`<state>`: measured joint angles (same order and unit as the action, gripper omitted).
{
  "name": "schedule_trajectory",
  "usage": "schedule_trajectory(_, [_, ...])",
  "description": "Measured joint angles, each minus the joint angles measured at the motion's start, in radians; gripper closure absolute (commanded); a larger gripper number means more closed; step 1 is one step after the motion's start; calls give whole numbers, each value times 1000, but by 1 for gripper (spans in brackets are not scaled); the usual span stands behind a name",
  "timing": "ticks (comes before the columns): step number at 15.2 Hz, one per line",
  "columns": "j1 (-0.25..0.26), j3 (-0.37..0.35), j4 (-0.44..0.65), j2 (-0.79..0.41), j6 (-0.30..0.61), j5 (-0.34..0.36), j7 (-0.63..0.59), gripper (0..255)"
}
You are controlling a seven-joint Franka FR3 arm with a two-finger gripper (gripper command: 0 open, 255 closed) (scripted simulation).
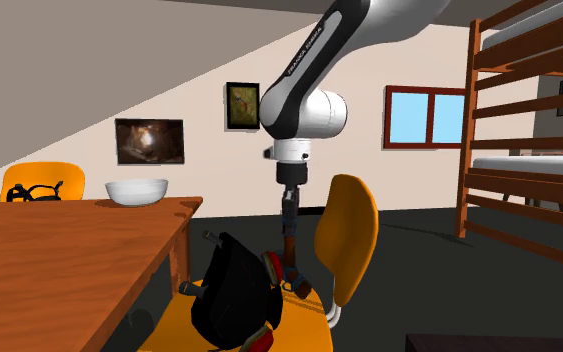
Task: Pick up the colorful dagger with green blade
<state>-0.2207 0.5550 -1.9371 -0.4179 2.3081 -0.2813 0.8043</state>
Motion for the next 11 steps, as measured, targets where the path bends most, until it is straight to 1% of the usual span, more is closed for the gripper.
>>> schedule_trajectory(11, [25,35,39,84,-110,64,-39,255])
